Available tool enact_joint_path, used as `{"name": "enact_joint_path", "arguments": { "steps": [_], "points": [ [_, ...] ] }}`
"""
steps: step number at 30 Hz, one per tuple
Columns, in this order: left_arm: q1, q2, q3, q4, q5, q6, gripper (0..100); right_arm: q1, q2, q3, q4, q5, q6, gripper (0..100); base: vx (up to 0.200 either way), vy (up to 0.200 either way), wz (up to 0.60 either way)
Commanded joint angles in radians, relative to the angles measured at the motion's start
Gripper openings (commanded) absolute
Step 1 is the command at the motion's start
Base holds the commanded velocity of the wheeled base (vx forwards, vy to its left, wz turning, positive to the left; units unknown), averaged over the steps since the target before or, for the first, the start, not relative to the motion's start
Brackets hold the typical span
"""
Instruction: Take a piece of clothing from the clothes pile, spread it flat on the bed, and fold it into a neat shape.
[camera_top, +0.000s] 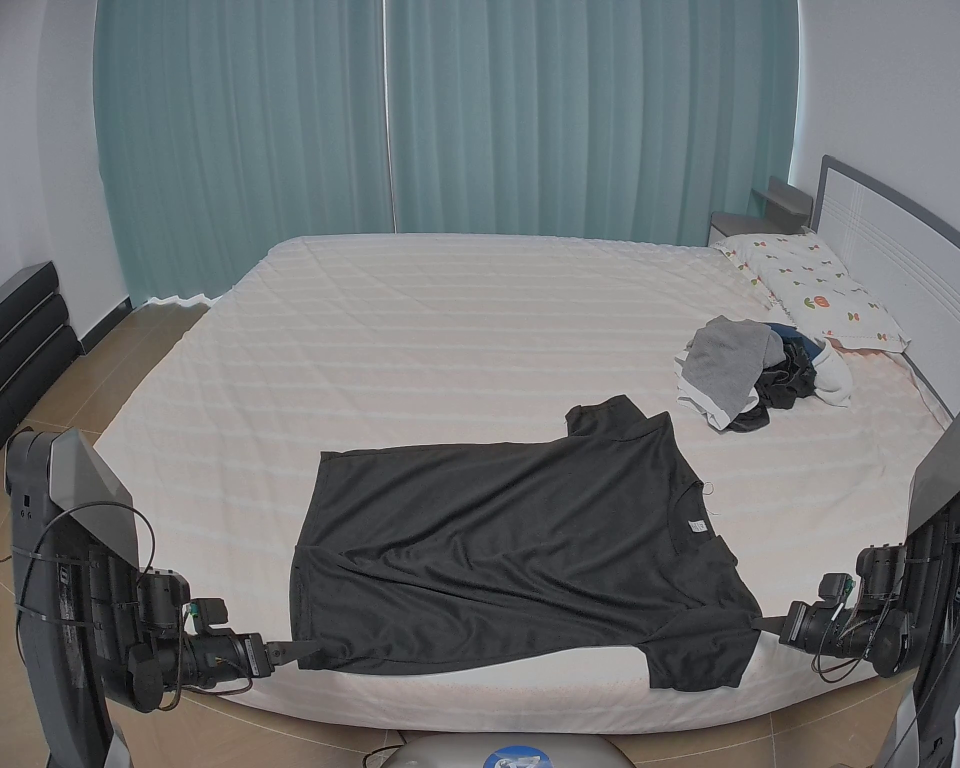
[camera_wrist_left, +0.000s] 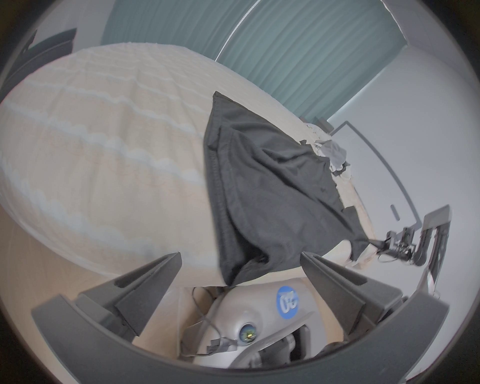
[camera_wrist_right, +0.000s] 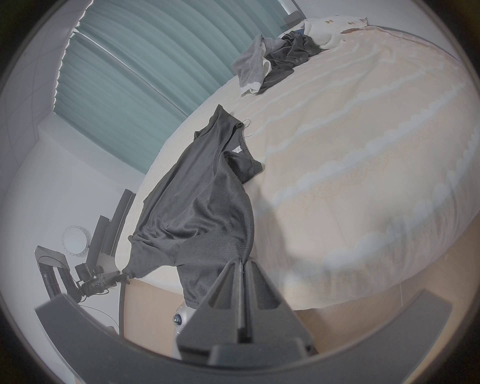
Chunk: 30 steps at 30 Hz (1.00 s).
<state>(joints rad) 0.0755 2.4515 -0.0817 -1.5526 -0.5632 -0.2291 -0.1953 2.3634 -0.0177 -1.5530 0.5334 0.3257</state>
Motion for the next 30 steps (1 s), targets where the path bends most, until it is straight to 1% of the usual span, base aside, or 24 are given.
{"name": "enact_joint_path", "arguments": {
  "steps": [1, 3, 13, 28, 30],
  "points": [
    [-0.094, -0.066, -0.046, -0.004, 0.017, -0.095, 100, 0.013, 0.005, 0.008, -0.009, 0.000, 0.001, 0, 0.000, 0.000, 0.00],
    [-0.109, -0.062, -0.055, -0.004, 0.040, -0.110, 100, 0.016, 0.005, 0.010, -0.009, -0.001, 0.003, 0, 0.000, 0.000, 0.00],
    [-0.171, -0.023, -0.059, -0.008, 0.108, -0.101, 100, 0.017, 0.005, 0.008, -0.009, -0.001, 0.003, 0, 0.000, 0.000, 0.00],
    [-0.203, 0.023, -0.078, -0.008, 0.114, -0.098, 100, 0.019, 0.005, 0.008, -0.009, 0.000, 0.003, 0, 0.000, 0.000, 0.00],
    [-0.206, 0.030, -0.087, -0.008, 0.143, -0.091, 100, 0.019, 0.005, 0.010, -0.009, 0.002, 0.003, 0, 0.000, 0.000, 0.00]
  ]
}}
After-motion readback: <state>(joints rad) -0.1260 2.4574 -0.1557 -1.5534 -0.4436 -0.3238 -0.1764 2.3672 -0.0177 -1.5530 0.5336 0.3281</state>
